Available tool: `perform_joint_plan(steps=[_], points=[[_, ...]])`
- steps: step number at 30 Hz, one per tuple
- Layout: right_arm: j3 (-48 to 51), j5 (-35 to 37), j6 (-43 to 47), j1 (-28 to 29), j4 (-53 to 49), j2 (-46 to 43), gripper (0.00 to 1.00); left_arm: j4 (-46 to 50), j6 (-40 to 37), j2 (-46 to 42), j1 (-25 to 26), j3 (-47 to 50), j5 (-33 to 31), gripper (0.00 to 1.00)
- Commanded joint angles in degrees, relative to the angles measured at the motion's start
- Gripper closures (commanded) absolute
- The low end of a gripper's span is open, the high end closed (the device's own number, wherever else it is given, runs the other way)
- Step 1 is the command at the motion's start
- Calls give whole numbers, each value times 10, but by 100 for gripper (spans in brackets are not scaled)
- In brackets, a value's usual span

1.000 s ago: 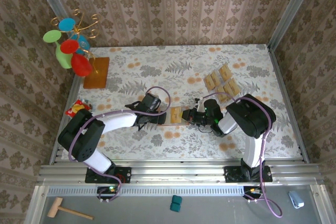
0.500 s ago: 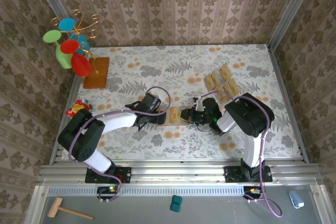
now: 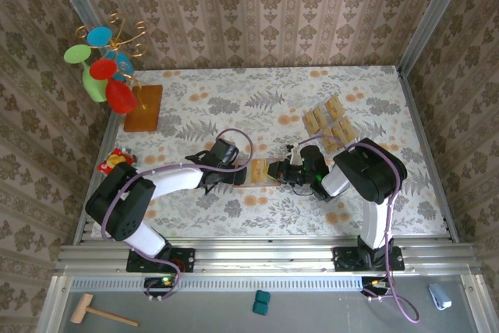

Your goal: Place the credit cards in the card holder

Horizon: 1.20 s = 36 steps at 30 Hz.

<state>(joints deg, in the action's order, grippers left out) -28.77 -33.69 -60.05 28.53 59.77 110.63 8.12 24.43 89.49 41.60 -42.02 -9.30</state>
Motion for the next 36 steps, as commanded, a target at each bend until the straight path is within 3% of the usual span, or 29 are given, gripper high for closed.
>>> perform_joint_plan(steps=[1, 19, 36], points=[[17, 35, 11, 6, -81, 18, 100, 30, 6, -9, 4, 12, -13, 0], [10, 58, 63, -8, -146, 1, 100, 34, 5, -14, 4, 13, -14, 0], [-12, 46, 60, 13, -149, 24, 100, 33, 6, -12, 4, 13, -14, 0]])
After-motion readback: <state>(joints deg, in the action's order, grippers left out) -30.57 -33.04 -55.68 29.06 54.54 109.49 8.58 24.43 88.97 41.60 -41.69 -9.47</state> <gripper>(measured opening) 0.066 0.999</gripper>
